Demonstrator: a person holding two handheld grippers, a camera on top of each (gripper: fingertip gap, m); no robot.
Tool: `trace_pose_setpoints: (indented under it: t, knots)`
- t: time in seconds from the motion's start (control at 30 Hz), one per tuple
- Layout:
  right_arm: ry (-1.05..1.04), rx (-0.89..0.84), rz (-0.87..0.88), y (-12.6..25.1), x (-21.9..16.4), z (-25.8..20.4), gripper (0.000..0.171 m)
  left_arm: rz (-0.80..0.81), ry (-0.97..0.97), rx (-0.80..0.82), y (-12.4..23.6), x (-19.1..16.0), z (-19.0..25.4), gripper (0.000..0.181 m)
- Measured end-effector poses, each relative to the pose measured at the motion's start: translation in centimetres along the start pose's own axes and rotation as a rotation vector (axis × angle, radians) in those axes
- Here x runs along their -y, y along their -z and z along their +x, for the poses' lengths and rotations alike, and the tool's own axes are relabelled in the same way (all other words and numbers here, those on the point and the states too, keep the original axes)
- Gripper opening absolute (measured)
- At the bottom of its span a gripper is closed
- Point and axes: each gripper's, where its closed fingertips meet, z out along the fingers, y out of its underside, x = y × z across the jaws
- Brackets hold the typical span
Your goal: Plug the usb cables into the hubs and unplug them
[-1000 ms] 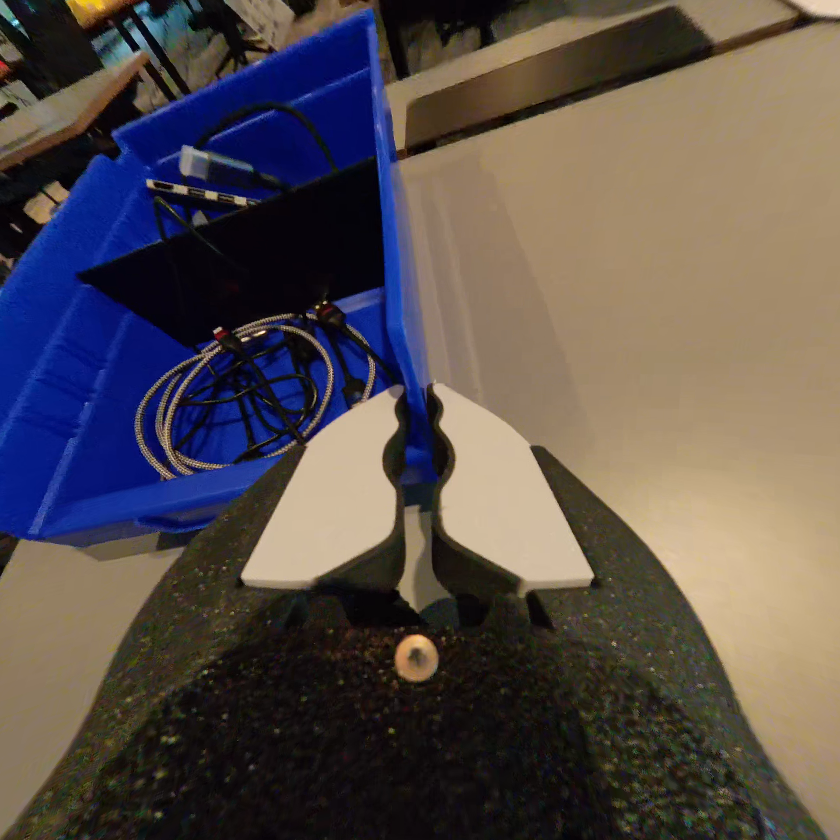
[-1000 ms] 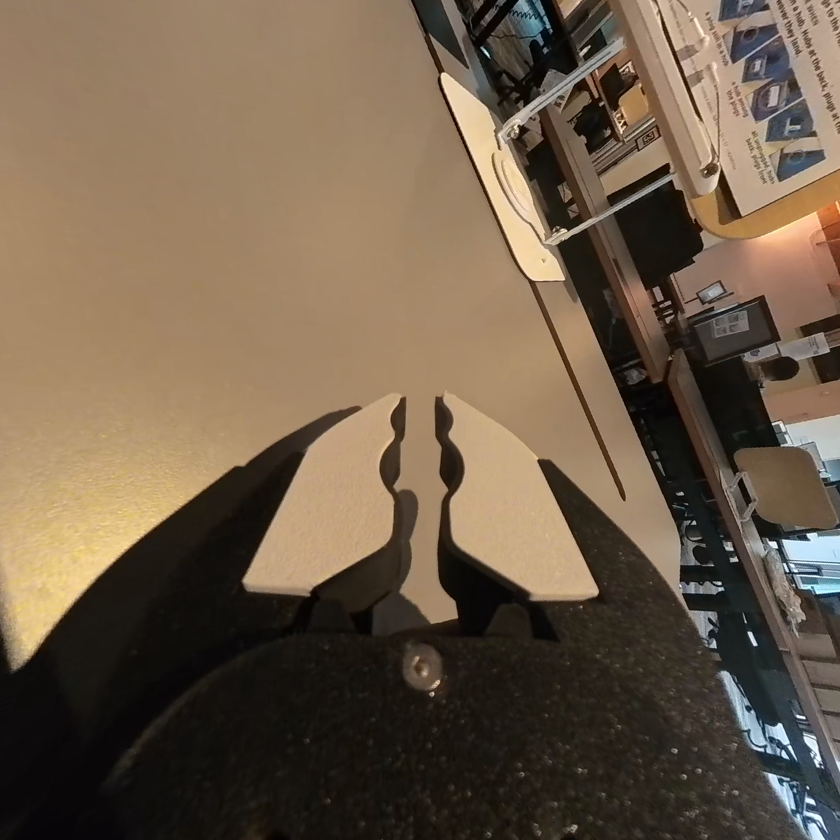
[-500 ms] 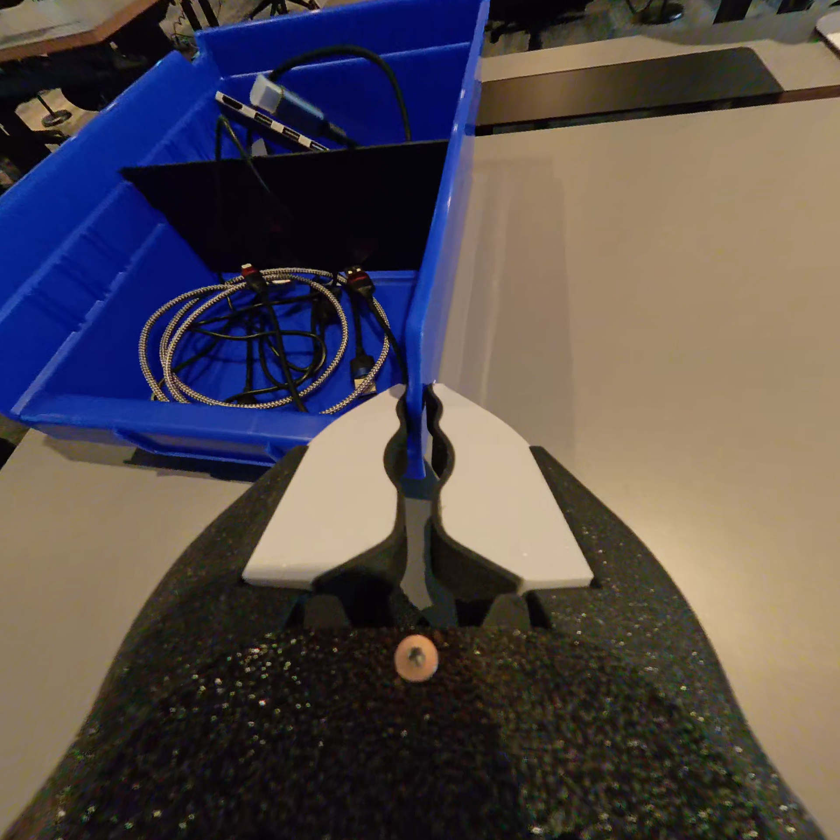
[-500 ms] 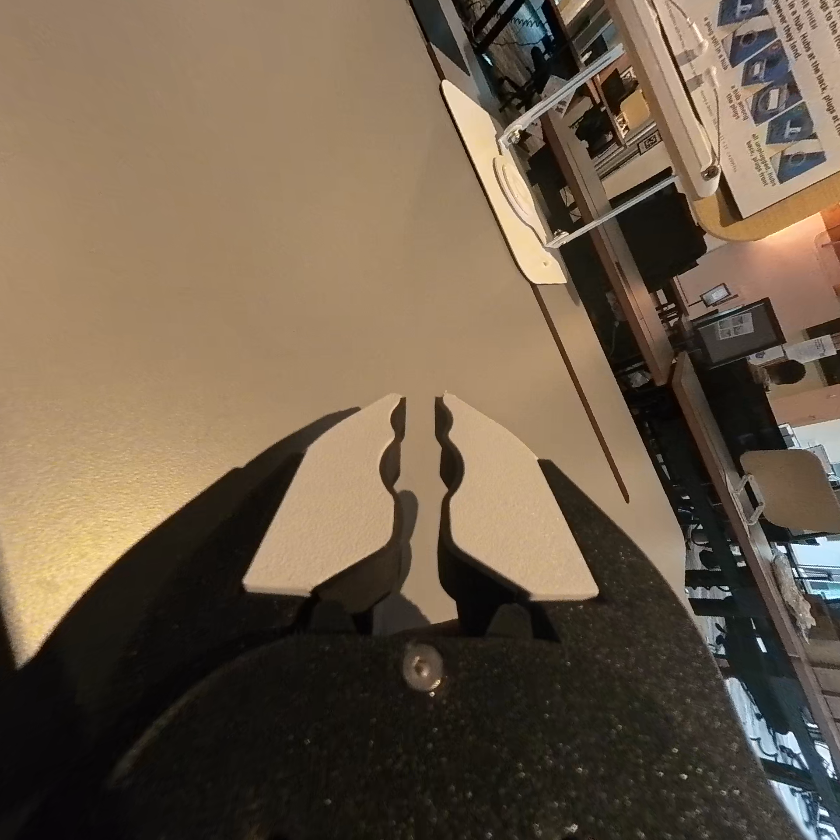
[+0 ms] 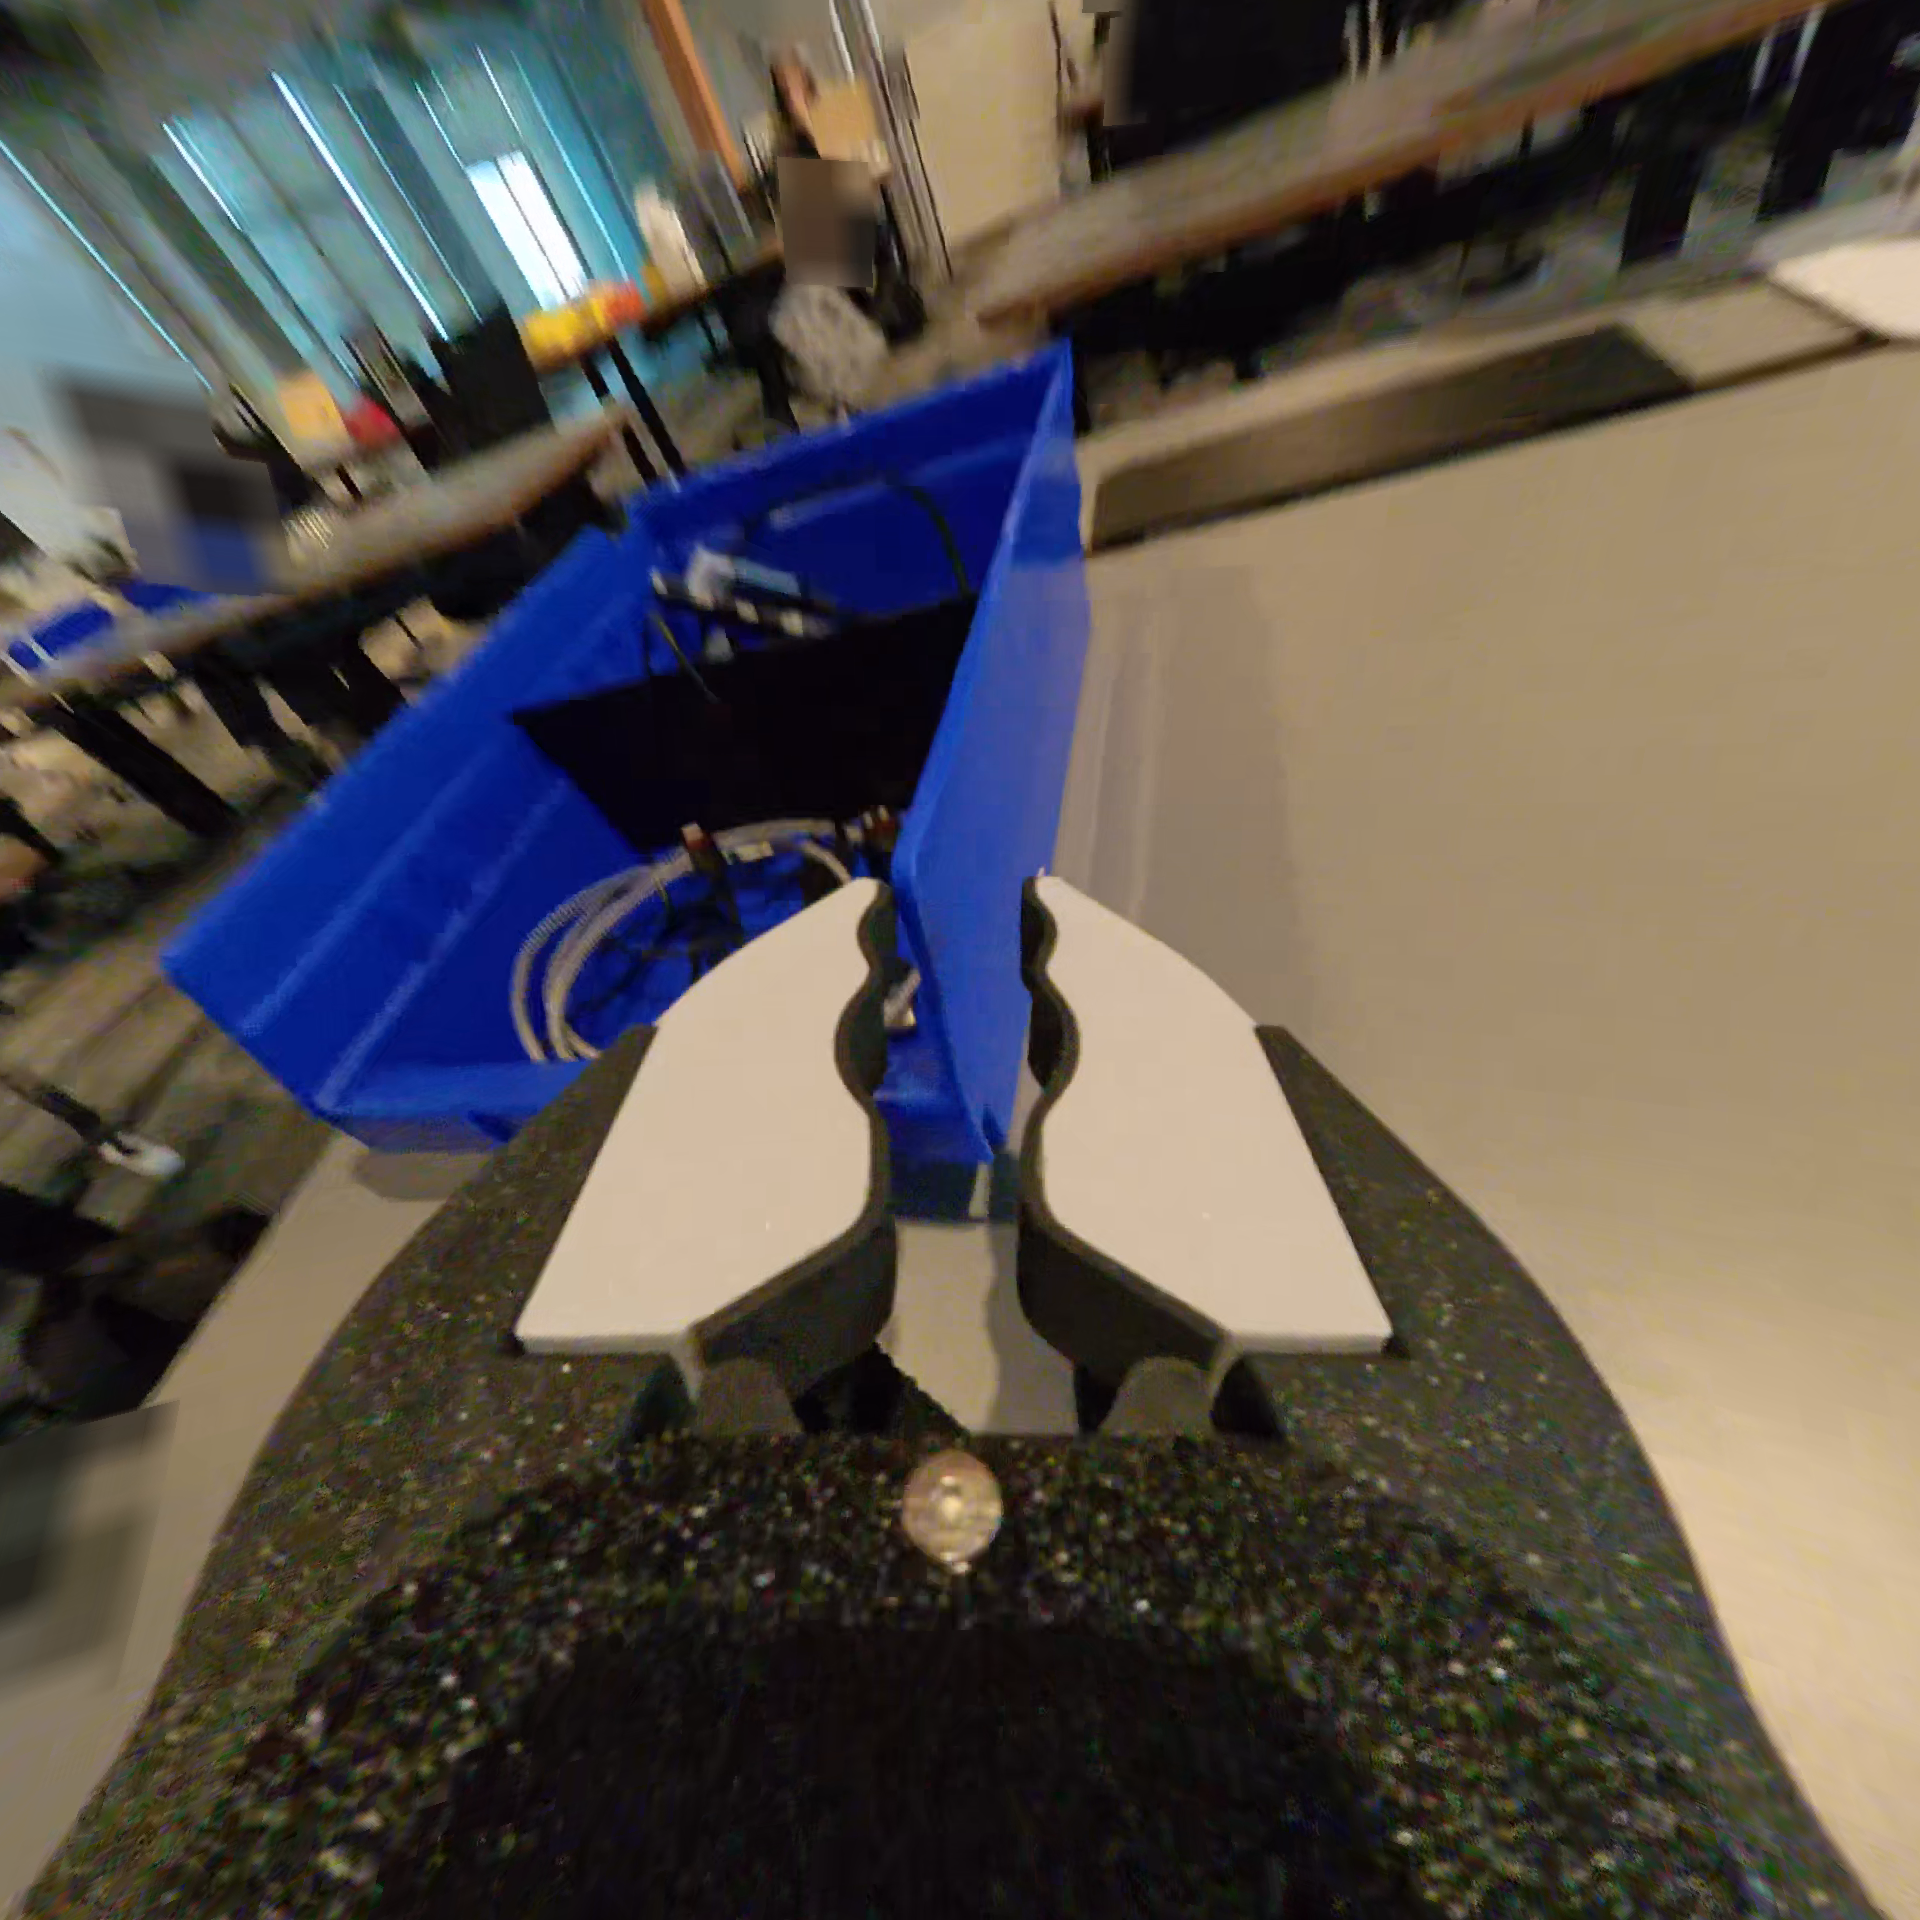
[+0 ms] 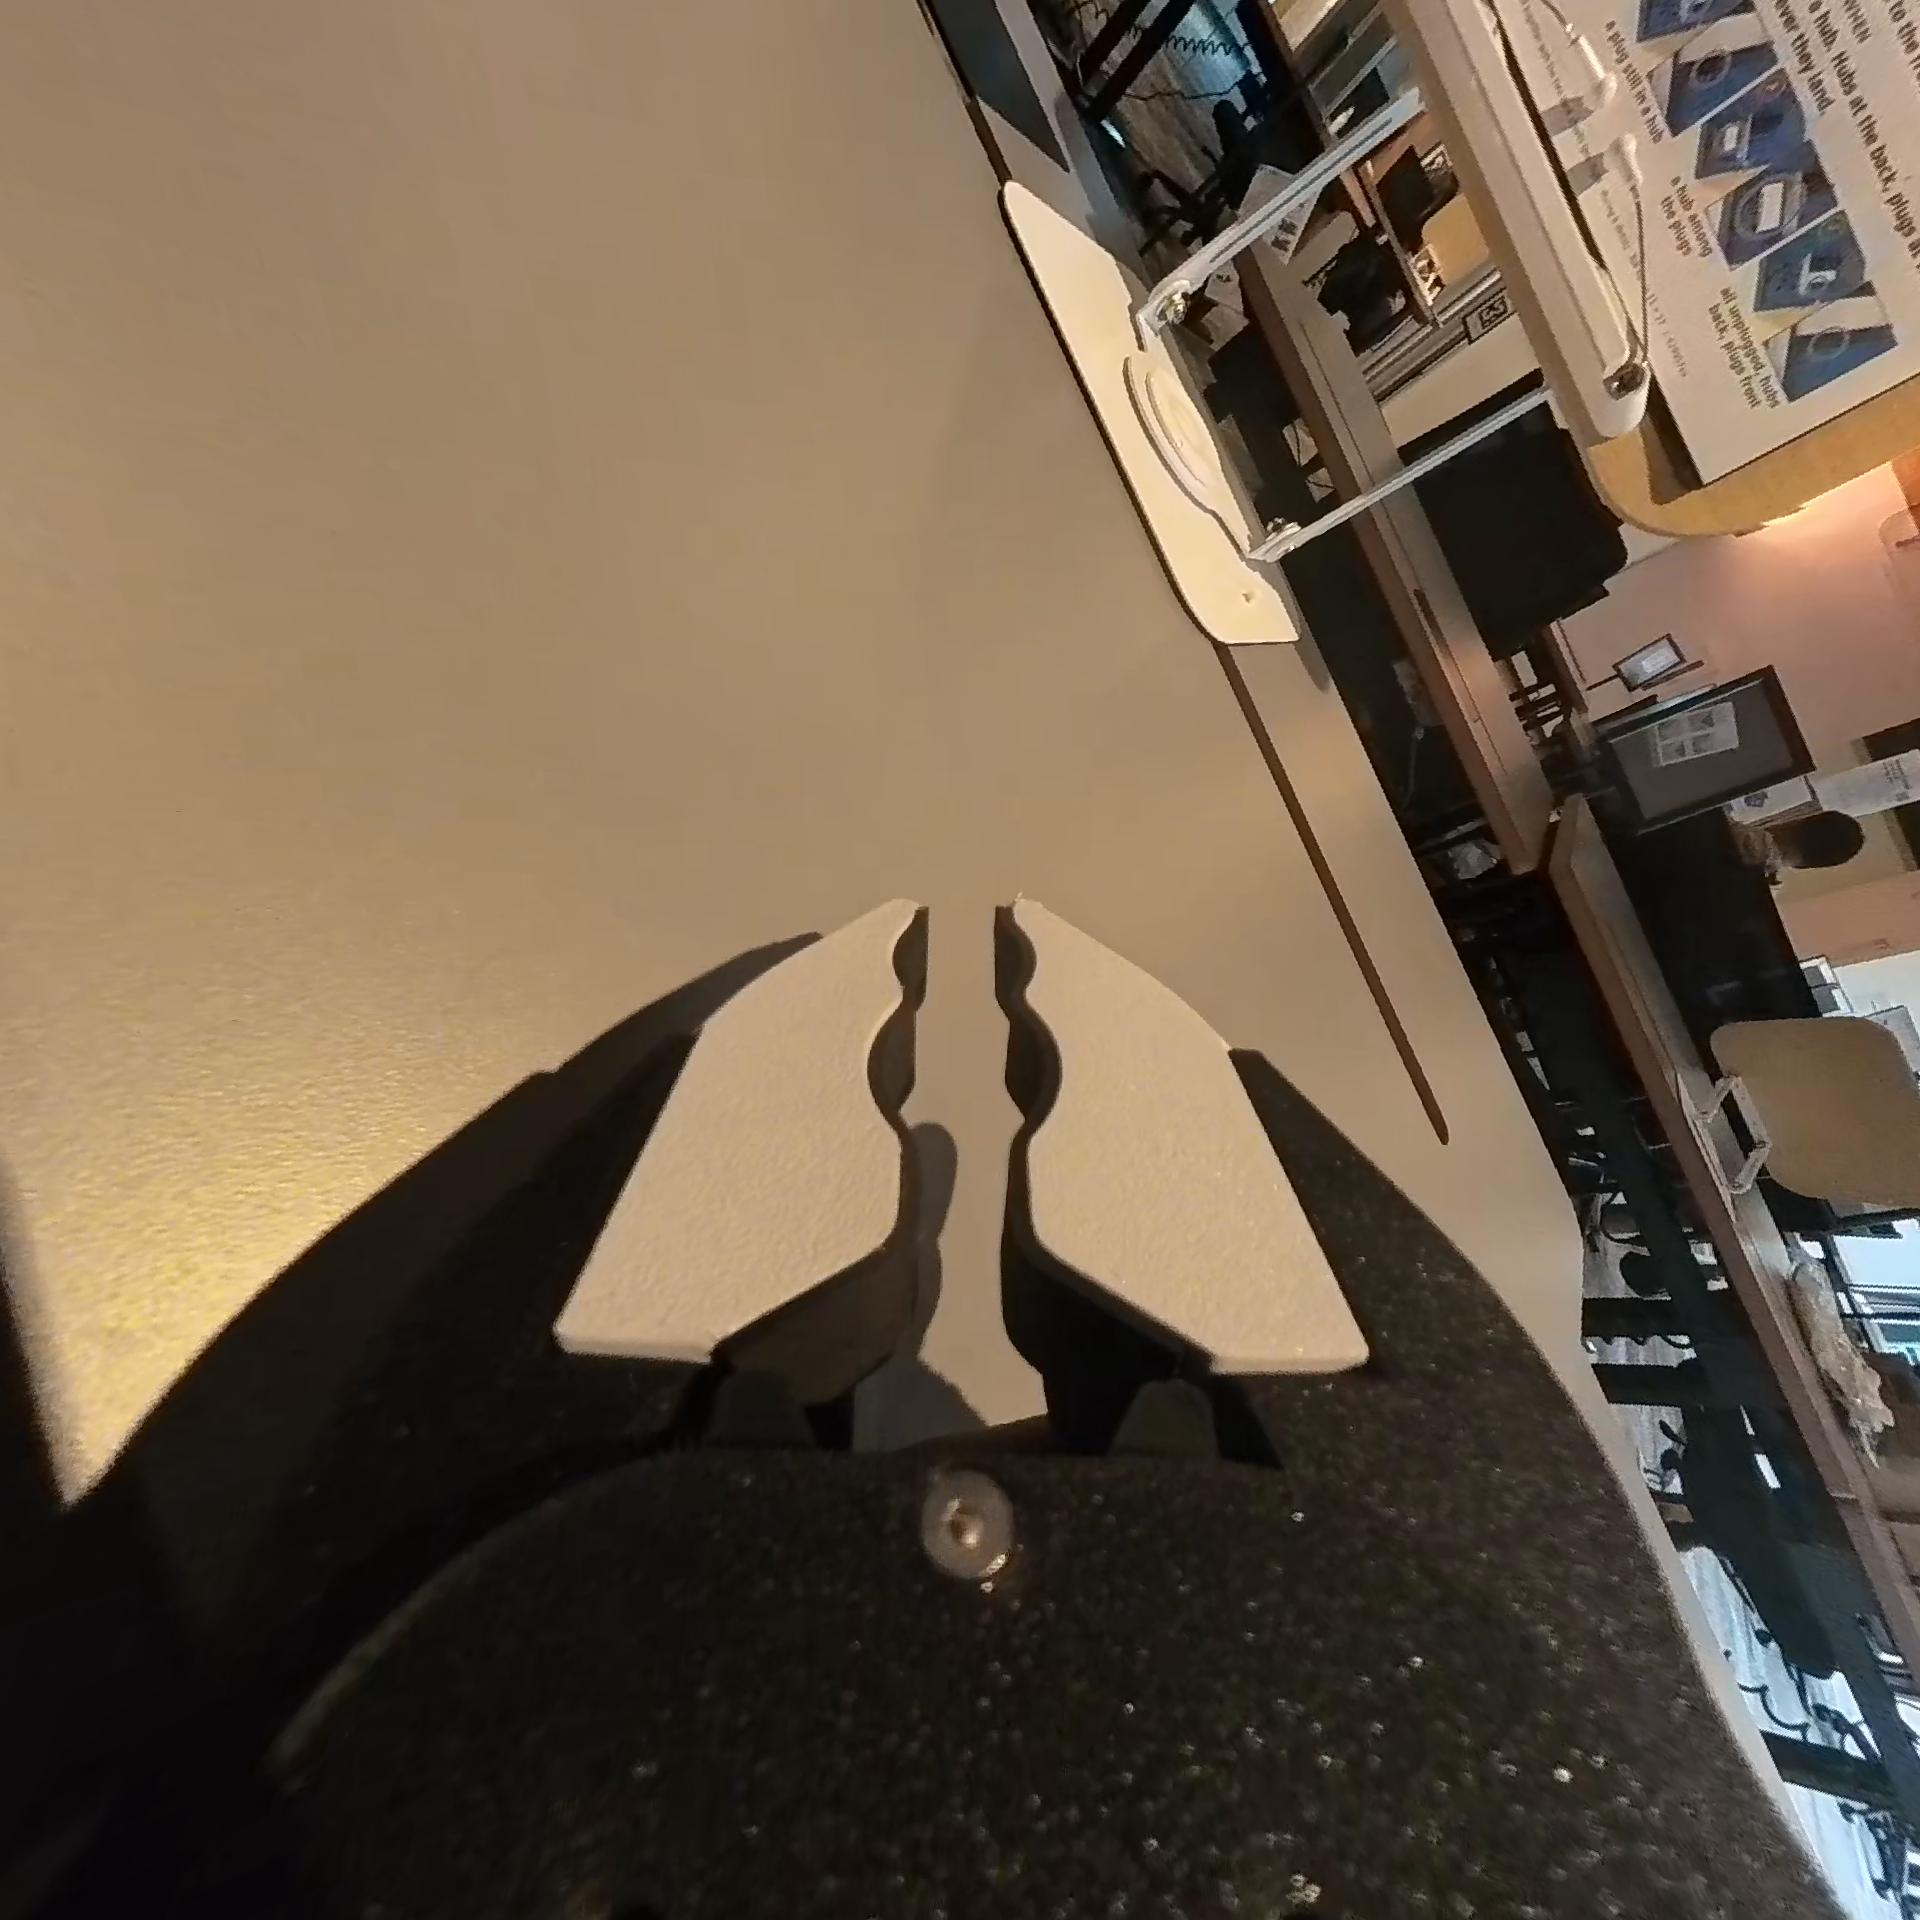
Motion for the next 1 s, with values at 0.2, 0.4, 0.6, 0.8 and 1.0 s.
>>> trace_pose_setpoints:
  t: [0.2,0.4,0.6,0.8,1.0]
  knots:
    - [0.012,0.004,-0.021,-0.2,-0.2,-0.2,0.012,0.314,-0.091,0.08,4.1,5.8,1.4,0.026]
    - [0.015,0.004,-0.031,-0.3,-0.2,-0.2,0.012,0.267,-0.202,-0.264,3.3,9.8,11.6,0.027]
    - [0.012,0.007,-0.033,-0.3,-0.2,-0.2,0.012,0.15,-0.194,-0.451,-2.9,13.2,20.7,0.03]
    - [-0.002,0.011,-0.033,-0.3,-0.3,-0.2,0.012,-0.003,-0.129,-0.456,-6.6,8.4,25.3,0.028]
    - [-0.161,-0.026,-0.051,0.5,-0.4,1.5,0.011,-0.092,-0.155,-0.387,-6.7,6.1,26.1,0.027]
